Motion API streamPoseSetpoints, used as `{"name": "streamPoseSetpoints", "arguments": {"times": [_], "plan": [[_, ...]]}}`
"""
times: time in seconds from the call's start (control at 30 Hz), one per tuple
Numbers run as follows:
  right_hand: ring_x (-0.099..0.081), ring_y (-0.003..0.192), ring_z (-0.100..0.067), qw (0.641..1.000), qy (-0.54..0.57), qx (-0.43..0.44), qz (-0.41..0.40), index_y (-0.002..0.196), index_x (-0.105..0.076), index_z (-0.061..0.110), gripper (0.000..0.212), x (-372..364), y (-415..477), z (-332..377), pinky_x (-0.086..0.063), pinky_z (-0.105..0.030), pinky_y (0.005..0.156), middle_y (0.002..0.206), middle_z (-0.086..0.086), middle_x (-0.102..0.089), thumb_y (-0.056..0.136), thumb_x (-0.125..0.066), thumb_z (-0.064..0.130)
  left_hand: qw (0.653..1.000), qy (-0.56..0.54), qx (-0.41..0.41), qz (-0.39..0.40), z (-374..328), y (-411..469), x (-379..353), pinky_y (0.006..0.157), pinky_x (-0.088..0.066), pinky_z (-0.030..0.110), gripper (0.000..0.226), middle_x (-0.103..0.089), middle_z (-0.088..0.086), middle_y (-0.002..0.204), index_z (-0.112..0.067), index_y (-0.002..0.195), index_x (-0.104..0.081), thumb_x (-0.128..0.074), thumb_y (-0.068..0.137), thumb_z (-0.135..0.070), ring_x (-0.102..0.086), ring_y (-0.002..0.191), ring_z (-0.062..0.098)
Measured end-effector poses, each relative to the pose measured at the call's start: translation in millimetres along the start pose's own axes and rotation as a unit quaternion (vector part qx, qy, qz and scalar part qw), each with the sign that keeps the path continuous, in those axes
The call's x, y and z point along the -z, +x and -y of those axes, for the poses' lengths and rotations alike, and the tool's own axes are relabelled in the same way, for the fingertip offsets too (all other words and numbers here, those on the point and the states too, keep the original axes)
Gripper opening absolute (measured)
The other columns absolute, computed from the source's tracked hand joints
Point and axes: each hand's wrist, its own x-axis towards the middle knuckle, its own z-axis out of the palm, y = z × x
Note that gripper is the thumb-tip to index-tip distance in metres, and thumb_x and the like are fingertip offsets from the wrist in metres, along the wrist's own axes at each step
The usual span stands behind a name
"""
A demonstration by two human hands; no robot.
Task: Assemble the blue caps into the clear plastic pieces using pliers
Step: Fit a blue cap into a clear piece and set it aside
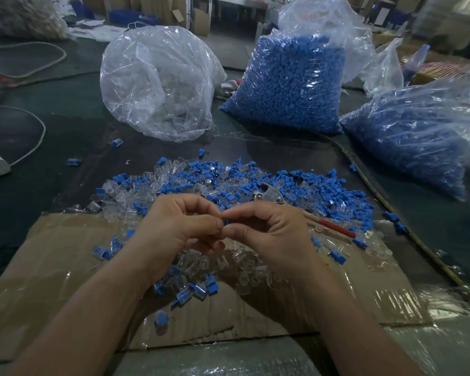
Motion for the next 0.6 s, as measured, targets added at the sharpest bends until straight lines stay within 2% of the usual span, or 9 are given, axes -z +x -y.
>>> {"name": "streamPoseSetpoints", "arguments": {"times": [0.1, 0.23, 0.3, 0.4, 0.6], "plan": [[-0.067, 0.08, -0.006, 1.0, -0.003, 0.002, 0.011, 0.088, -0.067, 0.03, 0.034, 2, 1, -2, -0.052, -0.015, 0.072, 0.079, 0.015, -0.069, 0.071, -0.071, 0.001, 1.0, -0.008, 0.003, -0.002, -1, 0, -1, 0.042, -0.049, 0.021, 0.004, -0.065, 0.013, 0.057, -0.01, 0.057, -0.067, -0.067, 0.054, -0.01, -0.062, 0.046, 0.019], [-0.067, 0.08, -0.004, 1.0, -0.014, 0.014, 0.006, 0.087, -0.067, 0.032, 0.035, 2, 0, -5, -0.051, -0.015, 0.073, 0.078, 0.018, -0.069, 0.072, -0.07, 0.0, 1.0, 0.002, 0.013, -0.003, -1, 0, -1, 0.043, -0.049, 0.02, 0.005, -0.066, 0.012, 0.058, -0.014, 0.056, -0.07, -0.066, 0.055, -0.01, -0.063, 0.047, 0.018], [-0.067, 0.079, -0.003, 0.999, -0.034, 0.028, 0.004, 0.089, -0.07, 0.024, 0.029, 1, 0, -7, -0.051, -0.015, 0.072, 0.077, 0.019, -0.068, 0.072, -0.071, 0.001, 1.0, 0.003, 0.017, -0.004, -1, -1, -1, 0.043, -0.049, 0.02, 0.006, -0.066, 0.013, 0.058, -0.014, 0.056, -0.07, -0.066, 0.054, -0.01, -0.063, 0.047, 0.018], [-0.064, 0.08, 0.001, 0.993, -0.093, 0.075, -0.015, 0.102, -0.065, 0.014, 0.031, 0, 1, -7, -0.051, -0.013, 0.073, 0.086, 0.015, -0.065, 0.072, -0.07, 0.007, 1.0, 0.0, 0.024, -0.007, -2, -1, -1, 0.043, -0.049, 0.021, 0.006, -0.066, 0.013, 0.058, -0.014, 0.054, -0.07, -0.067, 0.053, -0.009, -0.063, 0.047, 0.019], [-0.062, 0.084, -0.002, 0.979, -0.16, 0.12, -0.027, 0.097, -0.069, 0.004, 0.025, -1, 1, -12, -0.05, -0.011, 0.076, 0.088, 0.003, -0.068, 0.072, -0.07, 0.007, 0.999, 0.02, 0.033, -0.028, -2, 0, -1, 0.043, -0.05, 0.02, 0.012, -0.065, 0.01, 0.055, -0.012, 0.052, -0.07, -0.068, 0.057, -0.002, -0.061, 0.045, 0.016]]}}
